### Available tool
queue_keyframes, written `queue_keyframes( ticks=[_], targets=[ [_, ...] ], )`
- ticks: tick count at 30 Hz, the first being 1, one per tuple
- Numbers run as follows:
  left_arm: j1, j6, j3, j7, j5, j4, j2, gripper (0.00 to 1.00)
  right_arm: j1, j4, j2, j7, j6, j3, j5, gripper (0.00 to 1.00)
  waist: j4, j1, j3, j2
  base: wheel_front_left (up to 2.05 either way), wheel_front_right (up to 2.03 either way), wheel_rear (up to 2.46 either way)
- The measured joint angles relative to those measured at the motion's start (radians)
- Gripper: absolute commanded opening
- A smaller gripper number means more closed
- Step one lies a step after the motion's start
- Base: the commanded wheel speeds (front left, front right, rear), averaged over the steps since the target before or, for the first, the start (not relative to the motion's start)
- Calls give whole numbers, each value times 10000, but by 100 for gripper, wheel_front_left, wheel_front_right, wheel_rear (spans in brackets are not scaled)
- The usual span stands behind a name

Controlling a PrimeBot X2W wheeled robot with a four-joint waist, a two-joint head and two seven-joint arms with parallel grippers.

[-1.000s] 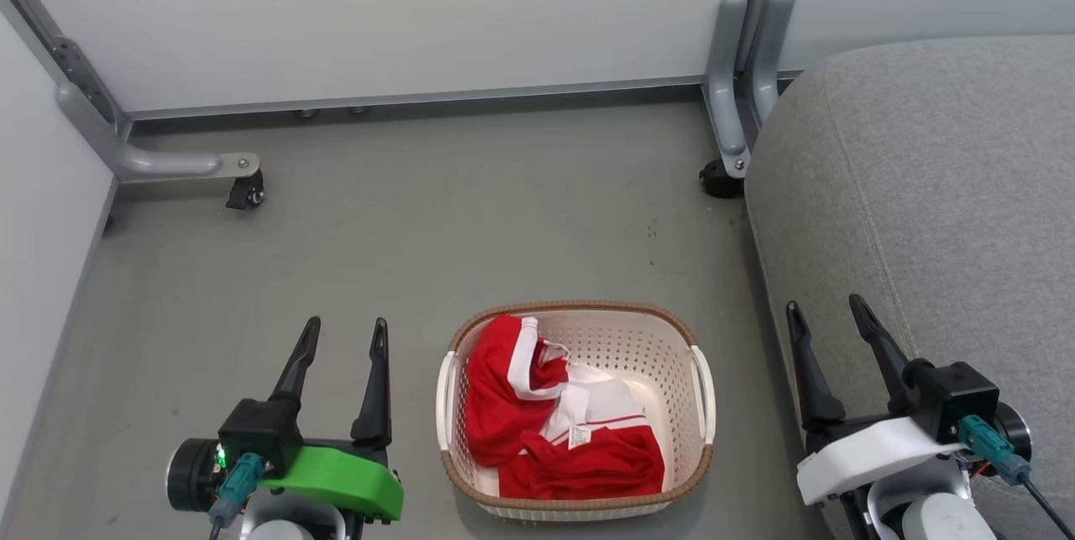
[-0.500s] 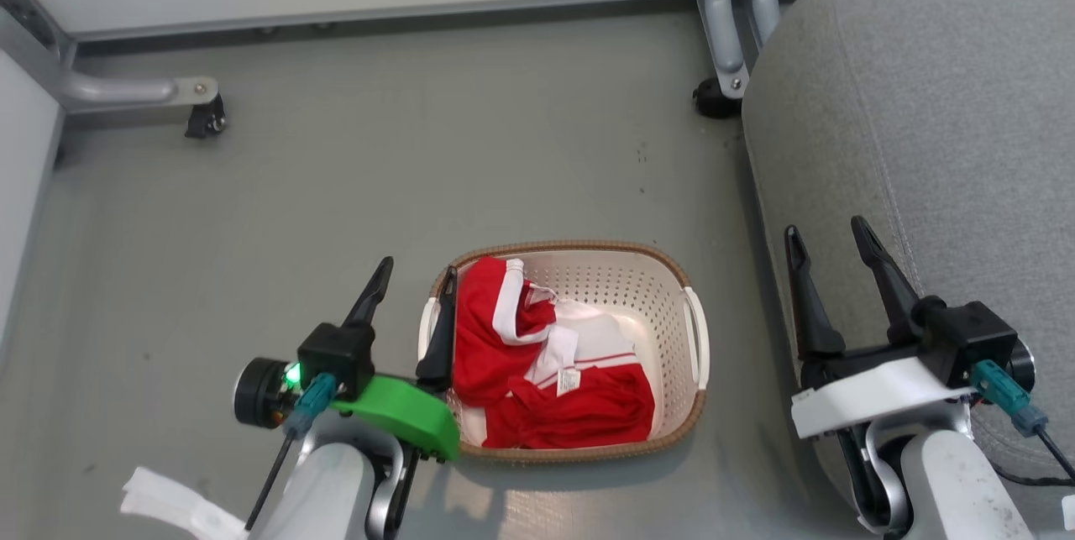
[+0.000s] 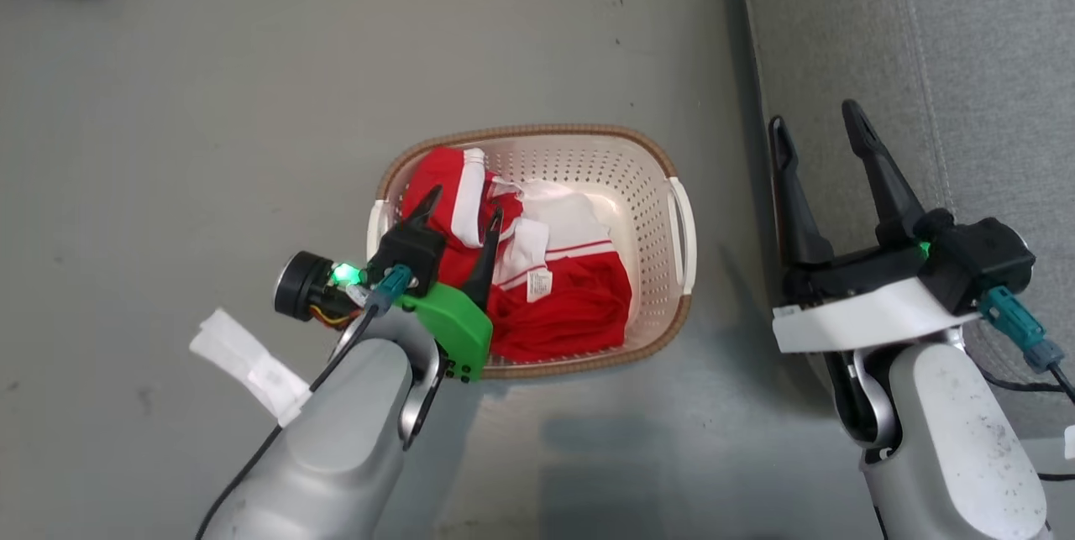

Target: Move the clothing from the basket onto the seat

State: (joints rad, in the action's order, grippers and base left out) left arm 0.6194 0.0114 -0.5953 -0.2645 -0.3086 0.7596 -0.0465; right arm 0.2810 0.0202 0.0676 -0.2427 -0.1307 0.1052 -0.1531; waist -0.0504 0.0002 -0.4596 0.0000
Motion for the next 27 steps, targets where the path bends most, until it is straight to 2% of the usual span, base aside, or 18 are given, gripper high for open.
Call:
queue_keyframes(
  ticks=[7,15,27],
  targets=[
    [1638,290,-980,370,-19,1952,2,100,754,75,-65,-148,0,305,-261,100,-452,1,-1346,0,0,0,0],
    [3131,412,-1440,617,234,3793,-6,100,1332,59,-151,-190,0,508,-640,100,-1107,0,-2680,0,0,0,0],
    [4193,757,-1697,1174,504,5018,-385,100,1637,-113,-165,-192,0,817,-1269,100,-1956,-1,-4046,0,0,0,0]
  ],
)
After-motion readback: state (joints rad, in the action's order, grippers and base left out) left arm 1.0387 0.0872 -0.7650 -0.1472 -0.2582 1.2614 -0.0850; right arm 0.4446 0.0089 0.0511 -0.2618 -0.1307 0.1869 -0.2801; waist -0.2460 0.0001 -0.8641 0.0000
